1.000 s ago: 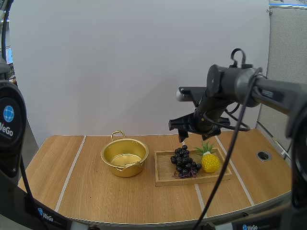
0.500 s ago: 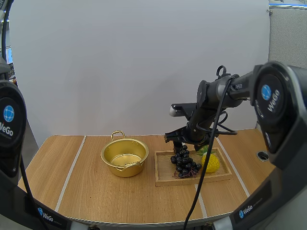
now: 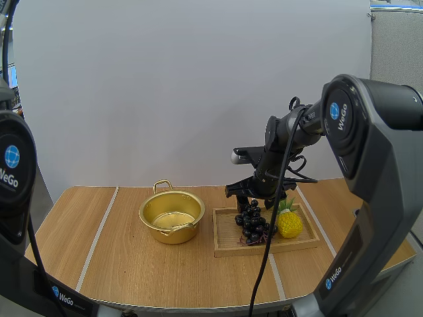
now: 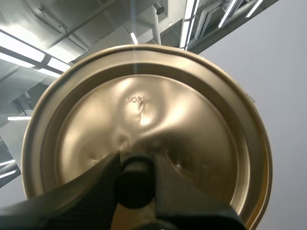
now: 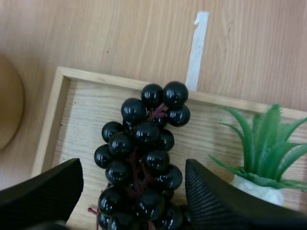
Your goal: Open the pot, put the grape inside, and close it
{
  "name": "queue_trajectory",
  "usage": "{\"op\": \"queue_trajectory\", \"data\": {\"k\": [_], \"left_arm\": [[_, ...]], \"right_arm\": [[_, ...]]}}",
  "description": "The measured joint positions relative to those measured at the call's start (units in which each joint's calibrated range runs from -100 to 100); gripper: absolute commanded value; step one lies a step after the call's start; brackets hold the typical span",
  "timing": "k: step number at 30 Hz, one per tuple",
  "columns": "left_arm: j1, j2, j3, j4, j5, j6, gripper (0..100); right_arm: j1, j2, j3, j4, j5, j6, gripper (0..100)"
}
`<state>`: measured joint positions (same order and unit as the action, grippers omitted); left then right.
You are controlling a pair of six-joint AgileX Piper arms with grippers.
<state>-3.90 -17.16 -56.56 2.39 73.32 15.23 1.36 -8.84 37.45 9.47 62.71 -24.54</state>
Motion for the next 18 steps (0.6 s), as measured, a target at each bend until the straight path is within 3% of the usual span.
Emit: {"op": "queue_trajectory", "data": {"k": [18], "left_arm": [[0.00,0.0,0.0,0.0,0.0,0.0,0]], "right_arm": [[0.0,10.4,-0.4,0.1,-1.7,-1.1,100]]}}
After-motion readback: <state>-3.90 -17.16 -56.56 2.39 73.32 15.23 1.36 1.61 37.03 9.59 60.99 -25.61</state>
